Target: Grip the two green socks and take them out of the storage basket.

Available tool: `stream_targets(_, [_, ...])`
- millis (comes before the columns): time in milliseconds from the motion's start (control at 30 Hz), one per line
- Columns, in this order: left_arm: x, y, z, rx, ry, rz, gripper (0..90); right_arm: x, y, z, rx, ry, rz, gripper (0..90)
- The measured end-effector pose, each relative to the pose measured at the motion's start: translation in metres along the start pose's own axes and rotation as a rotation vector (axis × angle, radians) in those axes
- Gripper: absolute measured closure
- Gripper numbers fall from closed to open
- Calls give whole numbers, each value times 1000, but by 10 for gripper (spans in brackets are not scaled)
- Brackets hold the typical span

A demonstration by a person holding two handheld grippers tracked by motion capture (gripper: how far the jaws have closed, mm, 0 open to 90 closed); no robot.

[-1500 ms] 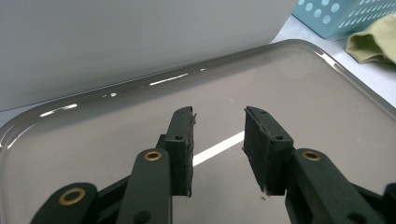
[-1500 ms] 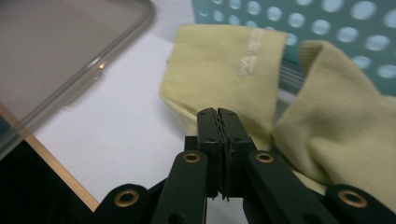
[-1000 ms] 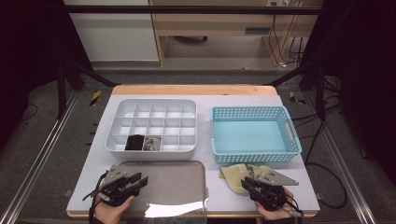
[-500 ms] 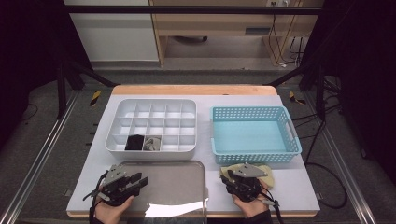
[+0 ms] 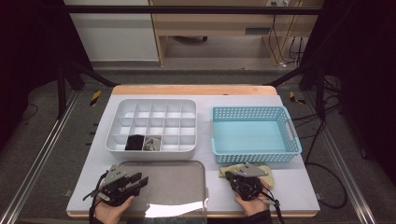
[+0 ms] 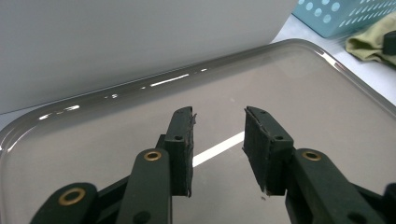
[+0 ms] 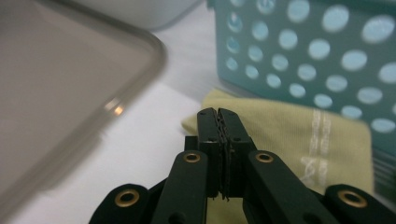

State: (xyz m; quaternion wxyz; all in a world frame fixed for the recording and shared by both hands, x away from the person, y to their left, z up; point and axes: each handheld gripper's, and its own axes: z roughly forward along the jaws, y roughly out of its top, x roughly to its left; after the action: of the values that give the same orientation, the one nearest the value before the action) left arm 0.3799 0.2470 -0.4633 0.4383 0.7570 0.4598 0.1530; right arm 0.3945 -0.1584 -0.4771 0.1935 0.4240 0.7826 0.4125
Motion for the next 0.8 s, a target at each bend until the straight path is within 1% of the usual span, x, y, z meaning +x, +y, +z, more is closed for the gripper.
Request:
stream_targets(100, [0, 0, 0, -1, 1, 1, 619, 3, 5, -8, -52, 56, -9, 888])
stream_targets(167, [-1, 0, 0, -1, 1, 1, 619, 6, 7, -11, -68, 99, -20, 888])
stream_targets(267, [-1, 0, -1, -5, 1, -3, 619, 12, 5, -11, -51, 158, -33, 887])
stream_targets(300, [-1, 0, -1, -5, 0, -3, 619, 14, 3, -11, -28, 180, -39, 887])
stream_targets(367, [-1, 0, -1, -6, -1, 1, 619, 16, -2, -11, -11, 194, -48, 888])
stream_targets(400, [-2, 0, -1, -6, -2, 1, 619, 16, -4, -12, 9, 201, -44, 887])
stream_targets(533, [-2, 0, -1, -5, -2, 2, 619, 11, -16, -15, 66, 200, -42, 888])
stream_targets(633, [-2, 0, -1, -5, -2, -2, 620, 5, -24, -21, 104, 175, -43, 887])
stream_targets(700, [-2, 0, -1, -3, -2, -3, 619, 0, -28, -25, 109, 176, -26, 887])
stream_targets(800, [-3, 0, -1, -4, -3, -1, 619, -4, -29, -30, 122, 160, -20, 875])
